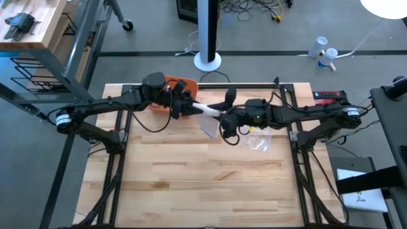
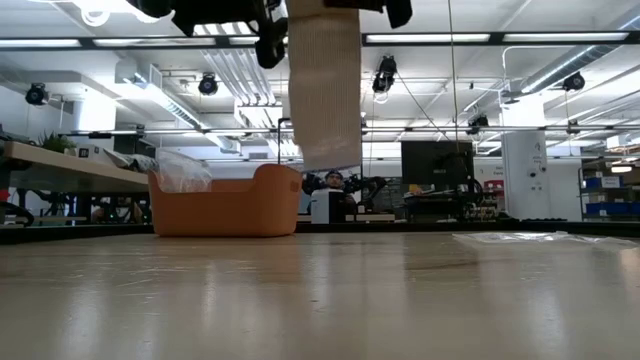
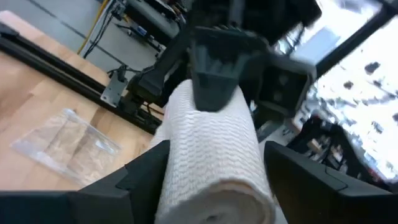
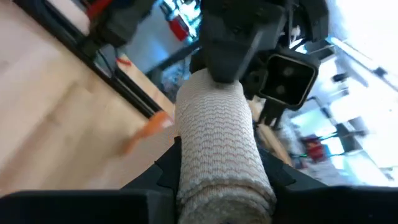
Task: Roll bandage
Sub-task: Roll the white bandage
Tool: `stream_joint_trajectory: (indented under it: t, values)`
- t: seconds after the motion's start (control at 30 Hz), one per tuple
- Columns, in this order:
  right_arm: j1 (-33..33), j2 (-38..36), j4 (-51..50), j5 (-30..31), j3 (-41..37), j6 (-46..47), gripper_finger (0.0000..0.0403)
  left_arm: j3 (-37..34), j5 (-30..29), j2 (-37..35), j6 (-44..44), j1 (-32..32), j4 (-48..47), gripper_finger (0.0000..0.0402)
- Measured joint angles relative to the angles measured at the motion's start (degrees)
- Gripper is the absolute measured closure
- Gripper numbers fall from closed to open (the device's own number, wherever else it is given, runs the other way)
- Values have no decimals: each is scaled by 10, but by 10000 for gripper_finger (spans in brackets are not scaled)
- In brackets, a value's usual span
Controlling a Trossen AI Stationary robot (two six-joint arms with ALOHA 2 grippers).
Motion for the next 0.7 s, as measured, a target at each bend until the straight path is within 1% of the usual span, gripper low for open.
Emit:
stream_joint_trajectory:
  t: [0.03, 0.1, 0.27, 0.33, 0.5, 0.63, 0.7]
  values:
    - [2, 1, 0, 15, 0, -16, 299, 0, -1, 0, -9, 1, -1, 158]
    - [6, 4, 1, 23, 0, -32, 298, 0, -1, 0, -16, 0, -1, 162]
    - [22, 6, 12, 16, 0, -19, 299, 0, -1, 0, -14, 2, 8, 169]
    - [25, 6, 15, 16, 0, -10, 299, 0, -1, 0, -13, 6, 27, 170]
    - [23, 9, 20, 38, 0, 17, 298, 0, -4, -2, -12, 7, 87, 166]
    - [23, 9, 30, 39, 0, 0, 299, 0, -4, -2, -13, 6, 93, 159]
    - [25, 9, 45, 62, 0, -16, 299, 0, -4, -2, -14, 6, 92, 156]
